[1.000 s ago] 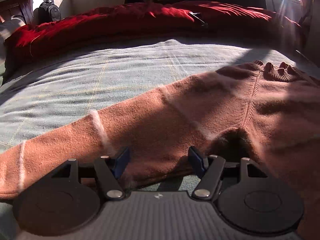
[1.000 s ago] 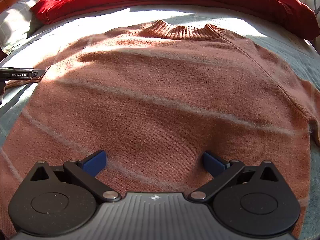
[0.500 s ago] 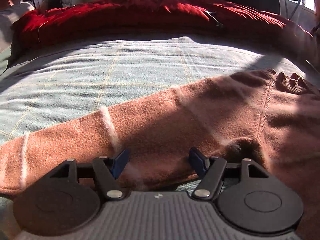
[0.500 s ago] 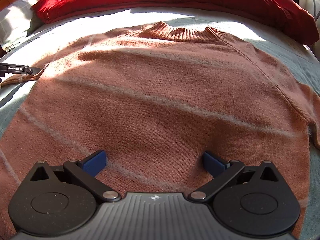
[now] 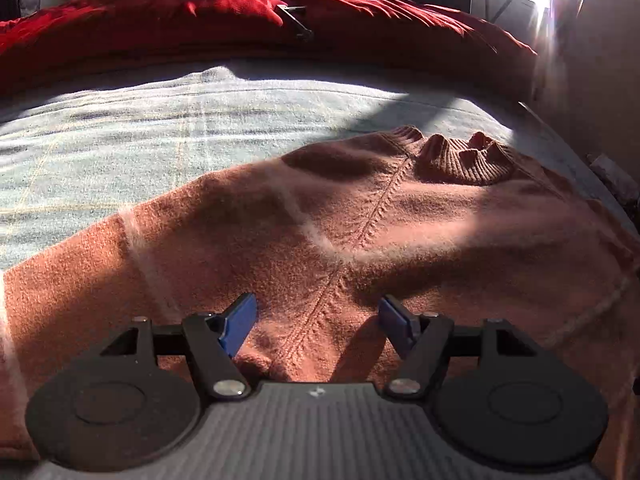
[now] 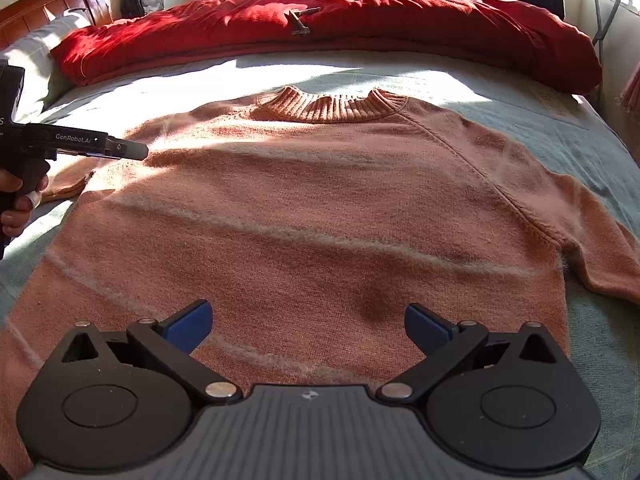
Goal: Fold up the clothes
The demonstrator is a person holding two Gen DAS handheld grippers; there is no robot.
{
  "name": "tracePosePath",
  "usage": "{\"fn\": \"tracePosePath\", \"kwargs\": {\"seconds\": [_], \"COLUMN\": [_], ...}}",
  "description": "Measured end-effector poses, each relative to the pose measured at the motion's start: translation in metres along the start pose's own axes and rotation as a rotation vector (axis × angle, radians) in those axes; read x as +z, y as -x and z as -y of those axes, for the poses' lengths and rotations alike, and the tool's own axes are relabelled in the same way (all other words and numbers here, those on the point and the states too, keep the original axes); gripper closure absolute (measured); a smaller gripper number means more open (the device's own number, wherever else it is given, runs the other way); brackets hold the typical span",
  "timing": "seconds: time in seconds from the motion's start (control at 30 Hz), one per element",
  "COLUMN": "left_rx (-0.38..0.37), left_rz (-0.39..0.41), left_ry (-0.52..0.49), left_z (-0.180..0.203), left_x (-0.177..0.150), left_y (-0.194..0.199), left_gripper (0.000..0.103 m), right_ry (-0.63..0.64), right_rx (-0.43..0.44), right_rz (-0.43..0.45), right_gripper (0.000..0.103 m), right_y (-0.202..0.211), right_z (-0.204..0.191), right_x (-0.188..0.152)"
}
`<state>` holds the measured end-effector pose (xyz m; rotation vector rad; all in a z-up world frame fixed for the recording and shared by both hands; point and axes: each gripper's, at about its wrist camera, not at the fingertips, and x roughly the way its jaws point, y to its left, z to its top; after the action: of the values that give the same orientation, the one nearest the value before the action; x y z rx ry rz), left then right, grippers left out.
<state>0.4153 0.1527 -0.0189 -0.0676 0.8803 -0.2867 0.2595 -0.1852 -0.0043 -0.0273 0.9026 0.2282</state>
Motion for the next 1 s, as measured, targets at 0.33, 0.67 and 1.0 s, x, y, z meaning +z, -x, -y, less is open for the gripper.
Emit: {"fn": "tracePosePath", "kwargs": {"seconds": [0.33, 0.67, 1.0], "left_rx": [-0.147, 0.005, -0.216], "left_rz": [0.037, 0.014, 0.004], "left_ry": [-0.139, -0.163, -0.173], "left_z": [0.054, 0.063, 0.104], "left_x": [0.036, 0.066, 0.081], "left_y": [-0.021, -0.108, -0.086], "left_gripper": [0.032, 0.021, 0.022], "right_ry": [-0.061, -0.064, -0.063], "right_rx": [-0.105, -0.094, -0.088], "right_rz": [-0.07, -0.064, -0.052], "right_gripper": [0.0, 0.0, 0.0], "right_y": [-0.022, -0.02, -0.023], "right_z": [0.024, 0.026, 0.027], "right_x": [-0.018, -0.019, -0.019]}}
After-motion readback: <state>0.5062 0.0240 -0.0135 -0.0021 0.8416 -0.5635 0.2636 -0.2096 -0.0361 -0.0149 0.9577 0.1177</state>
